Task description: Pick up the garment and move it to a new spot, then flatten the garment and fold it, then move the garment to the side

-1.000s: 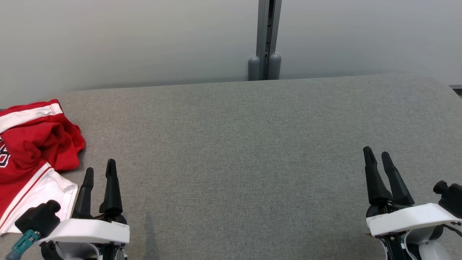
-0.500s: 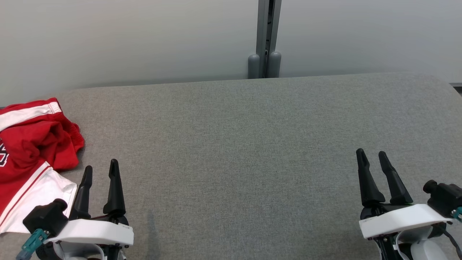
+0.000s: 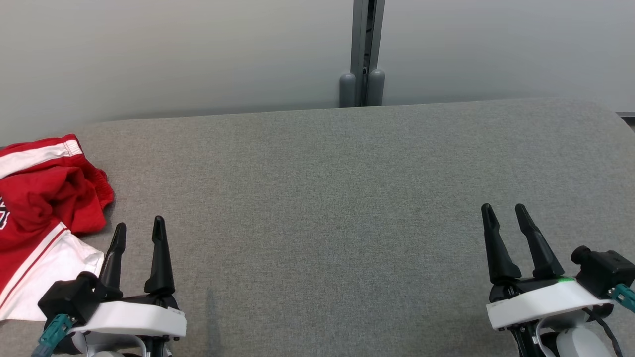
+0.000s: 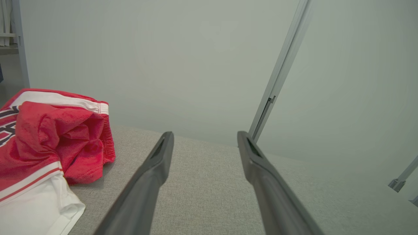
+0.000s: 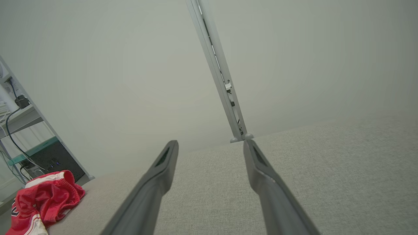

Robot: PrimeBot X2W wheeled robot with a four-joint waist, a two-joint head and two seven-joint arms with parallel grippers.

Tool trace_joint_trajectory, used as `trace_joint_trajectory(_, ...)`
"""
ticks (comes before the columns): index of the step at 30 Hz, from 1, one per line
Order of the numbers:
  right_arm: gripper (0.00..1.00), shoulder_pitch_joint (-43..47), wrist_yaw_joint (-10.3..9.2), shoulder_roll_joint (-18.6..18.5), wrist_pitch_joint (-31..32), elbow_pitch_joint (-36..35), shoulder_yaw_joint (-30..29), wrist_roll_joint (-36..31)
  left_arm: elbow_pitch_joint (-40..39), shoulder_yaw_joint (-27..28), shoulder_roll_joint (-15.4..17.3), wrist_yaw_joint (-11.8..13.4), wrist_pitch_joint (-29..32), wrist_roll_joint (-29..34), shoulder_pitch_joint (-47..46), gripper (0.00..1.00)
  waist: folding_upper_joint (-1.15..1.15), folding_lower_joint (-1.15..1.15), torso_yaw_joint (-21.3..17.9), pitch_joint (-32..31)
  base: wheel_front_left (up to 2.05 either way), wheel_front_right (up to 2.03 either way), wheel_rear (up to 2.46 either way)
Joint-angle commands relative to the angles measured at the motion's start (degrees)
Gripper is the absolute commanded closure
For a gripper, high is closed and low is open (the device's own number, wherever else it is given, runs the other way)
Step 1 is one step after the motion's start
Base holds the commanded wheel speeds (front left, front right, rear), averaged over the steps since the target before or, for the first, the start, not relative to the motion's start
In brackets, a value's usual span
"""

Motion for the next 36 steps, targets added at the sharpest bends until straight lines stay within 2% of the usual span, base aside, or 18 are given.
trace_joint_trajectory(1,0.00,-1.1,0.11,-0.4,-0.6,-0.1,0.0,-1.3,-0.4,0.0,0.3,0.2,-0.5,1.2,-1.0,0.00,0.00,0.00,0.0,0.0,0.00,0.00,0.00)
trace_joint_trajectory(30,0.00,-1.3,0.13,-0.8,-3.8,-0.9,1.9,-11.5,-0.8,-0.6,0.5,1.3,-3.6,11.7,-0.9,0.00,0.00,0.00,-0.4,0.2,0.00,0.00,0.00)
trace_joint_trajectory(36,0.00,-1.0,0.13,-0.8,-3.6,-0.9,1.9,-11.0,-0.5,-0.5,0.5,1.1,-3.5,11.2,-0.8,0.00,0.00,0.00,-0.3,0.1,0.00,0.00,0.00)
